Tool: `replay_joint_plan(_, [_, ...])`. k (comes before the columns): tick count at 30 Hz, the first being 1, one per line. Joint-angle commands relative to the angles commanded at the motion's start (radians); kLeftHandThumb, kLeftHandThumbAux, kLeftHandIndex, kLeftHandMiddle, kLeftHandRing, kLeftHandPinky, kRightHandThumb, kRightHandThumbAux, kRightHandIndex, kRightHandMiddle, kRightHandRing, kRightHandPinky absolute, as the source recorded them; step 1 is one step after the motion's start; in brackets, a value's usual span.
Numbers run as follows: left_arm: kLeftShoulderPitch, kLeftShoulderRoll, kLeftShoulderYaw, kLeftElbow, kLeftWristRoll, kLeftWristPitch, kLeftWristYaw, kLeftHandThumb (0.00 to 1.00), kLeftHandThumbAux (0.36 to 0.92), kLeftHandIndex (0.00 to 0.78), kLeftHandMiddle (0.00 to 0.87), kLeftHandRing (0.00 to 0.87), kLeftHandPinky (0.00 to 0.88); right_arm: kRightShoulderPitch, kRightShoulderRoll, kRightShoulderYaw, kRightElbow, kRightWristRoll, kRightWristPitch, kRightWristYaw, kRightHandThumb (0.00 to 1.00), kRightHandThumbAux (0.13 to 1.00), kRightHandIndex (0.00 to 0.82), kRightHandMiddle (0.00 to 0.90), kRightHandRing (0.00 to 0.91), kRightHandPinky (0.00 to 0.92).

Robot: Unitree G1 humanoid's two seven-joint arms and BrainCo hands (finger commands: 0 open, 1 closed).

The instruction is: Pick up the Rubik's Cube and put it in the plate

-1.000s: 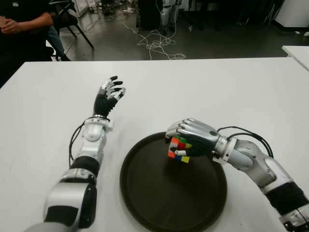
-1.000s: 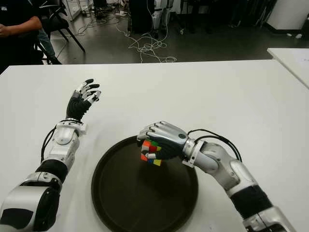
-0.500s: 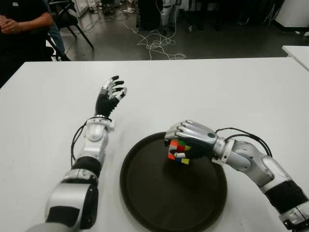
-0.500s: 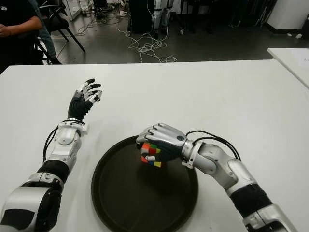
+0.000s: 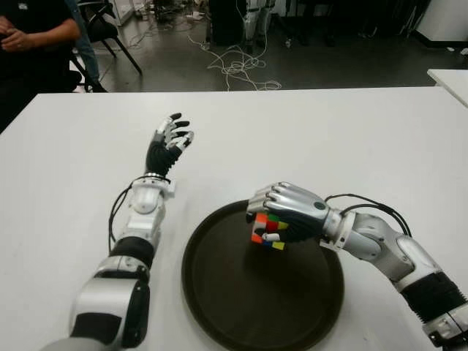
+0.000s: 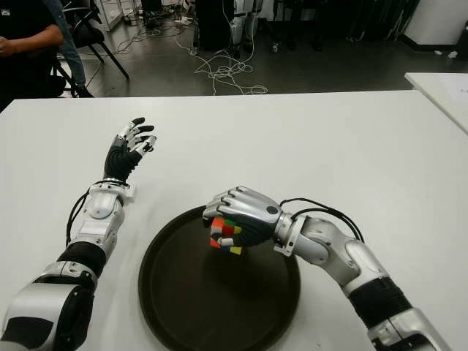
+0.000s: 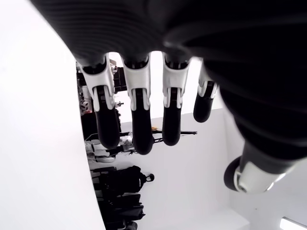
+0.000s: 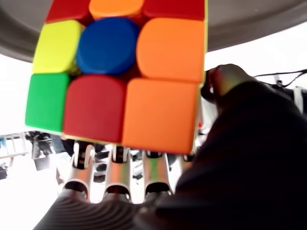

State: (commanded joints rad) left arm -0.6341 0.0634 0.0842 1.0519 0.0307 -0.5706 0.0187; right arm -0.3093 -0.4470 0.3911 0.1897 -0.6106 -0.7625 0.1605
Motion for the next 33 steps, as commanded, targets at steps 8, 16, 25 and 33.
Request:
replay_joint_plan(8, [-0.001, 0.002, -0.002, 0.001, 0.002, 0.0, -0.001, 0.127, 0.656, 0.171, 0.251, 0.274, 0.314, 0.018, 0.002, -0.003, -0.022, 0.089, -0.022, 0.03, 0.683, 0.739, 0.417, 0.531, 0.515, 0.48])
replay_joint_plan(16, [-0.005, 0.003, -0.002, 0.008, 0.0, 0.002, -0.003, 0.11, 0.64, 0.166, 0.245, 0.266, 0.311, 0.026, 0.007, 0.0, -0.021, 0.182, -0.035, 0.077, 0.674, 0.743, 0.404, 0.403, 0.375, 0.367])
replay_joint_plan(25, [-0.007, 0.001, 0.001, 0.009, -0.006, 0.005, -0.006, 0.115, 0.633, 0.171, 0.247, 0.27, 0.309, 0.024, -0.015, 0.027, -0.059, 0.298, 0.027, 0.238, 0.115, 0.77, 0.129, 0.16, 0.138, 0.094])
replay_joint_plan(33, [-0.005, -0.002, 0.002, 0.005, -0.006, 0.002, -0.001, 0.127, 0.638, 0.174, 0.253, 0.274, 0.303, 0.027, -0.036, 0.035, -0.109, 0.353, 0.119, 0.373, 0.006, 0.613, 0.01, 0.014, 0.01, 0.005])
